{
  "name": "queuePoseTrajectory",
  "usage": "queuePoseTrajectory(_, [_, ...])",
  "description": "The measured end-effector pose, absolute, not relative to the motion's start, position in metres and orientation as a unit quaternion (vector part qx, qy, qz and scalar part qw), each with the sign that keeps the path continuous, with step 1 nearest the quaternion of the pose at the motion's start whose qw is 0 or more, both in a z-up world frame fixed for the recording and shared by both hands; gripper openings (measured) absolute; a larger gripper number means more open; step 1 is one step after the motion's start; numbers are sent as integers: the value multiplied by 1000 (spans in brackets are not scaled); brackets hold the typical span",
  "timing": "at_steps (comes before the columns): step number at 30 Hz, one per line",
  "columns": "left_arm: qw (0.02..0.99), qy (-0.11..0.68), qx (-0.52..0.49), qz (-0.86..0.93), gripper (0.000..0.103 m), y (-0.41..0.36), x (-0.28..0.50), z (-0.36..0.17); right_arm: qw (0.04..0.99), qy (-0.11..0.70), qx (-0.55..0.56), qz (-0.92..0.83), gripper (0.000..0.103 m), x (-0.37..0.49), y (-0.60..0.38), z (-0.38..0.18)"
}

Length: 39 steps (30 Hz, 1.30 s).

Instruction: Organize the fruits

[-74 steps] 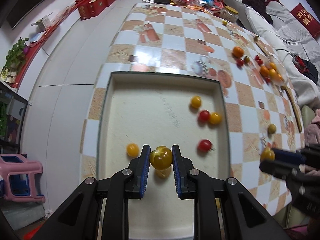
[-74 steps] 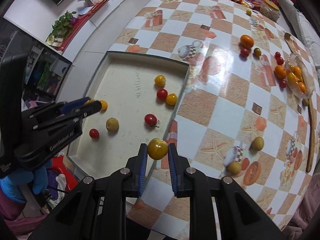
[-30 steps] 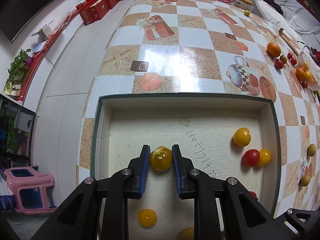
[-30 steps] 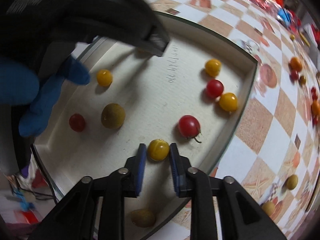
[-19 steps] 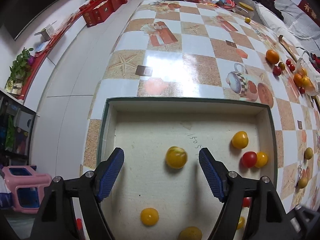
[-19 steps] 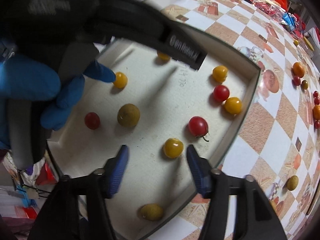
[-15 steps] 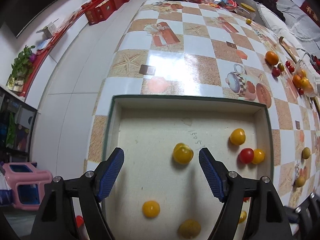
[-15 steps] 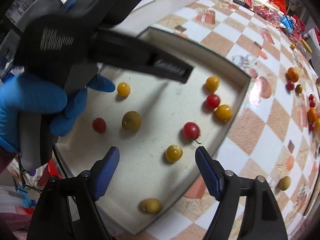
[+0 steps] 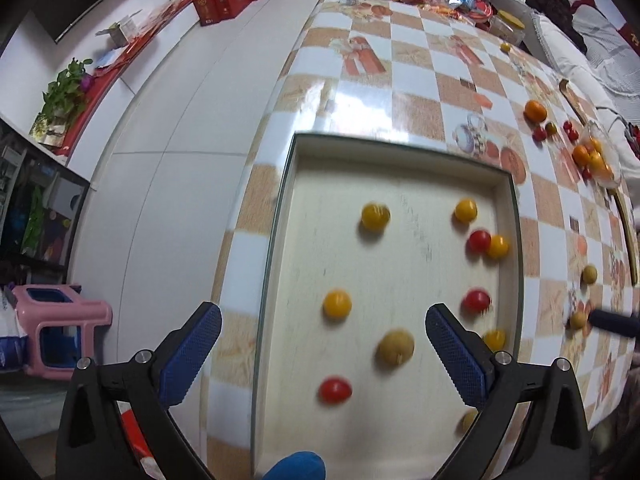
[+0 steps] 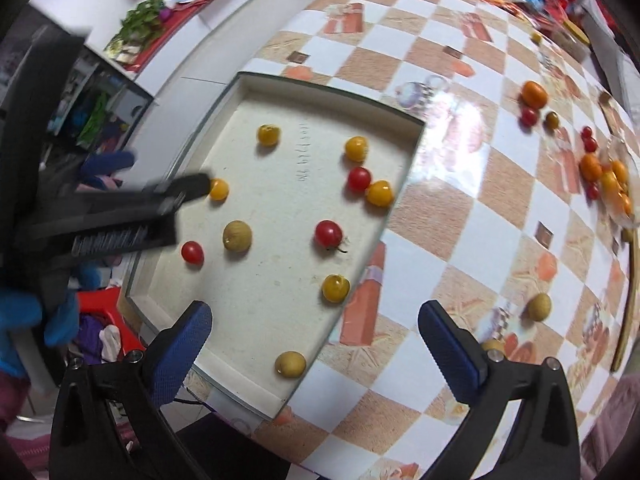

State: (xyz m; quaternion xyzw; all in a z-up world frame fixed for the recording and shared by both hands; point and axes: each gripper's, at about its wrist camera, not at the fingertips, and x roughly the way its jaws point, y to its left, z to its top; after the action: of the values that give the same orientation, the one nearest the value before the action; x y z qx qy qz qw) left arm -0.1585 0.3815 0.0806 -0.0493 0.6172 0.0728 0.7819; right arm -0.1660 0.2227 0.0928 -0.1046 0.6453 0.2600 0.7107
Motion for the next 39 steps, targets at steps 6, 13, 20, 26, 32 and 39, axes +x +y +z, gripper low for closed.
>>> queuePoseTrajectory(6, [781,619,-37,78,103,382,-186,97,717,651,-102,227,103,-147,217,107])
queuePoseTrajectory(13, [773,632,-7,53,103,371,-206,116,720,649,-103,224,103,-139,229,130])
queuePoseTrajectory(20, [773,633,23,44,103,359,-217,128,718,646,-118,229,103,-140,239,140])
queuePoseTrajectory(26, [772,633,31,44,103,355,-220,132,720,640,-135,234,103,-139,243,146])
queuePoseTrajectory(32, [775,630,31,48,103,352,-220,137,723,632,-143,238,103,-139,244,153])
queuePoseTrajectory(39, [775,630,28,46,103,350,-220,139,724,630,-146,239,103,-141,245,154])
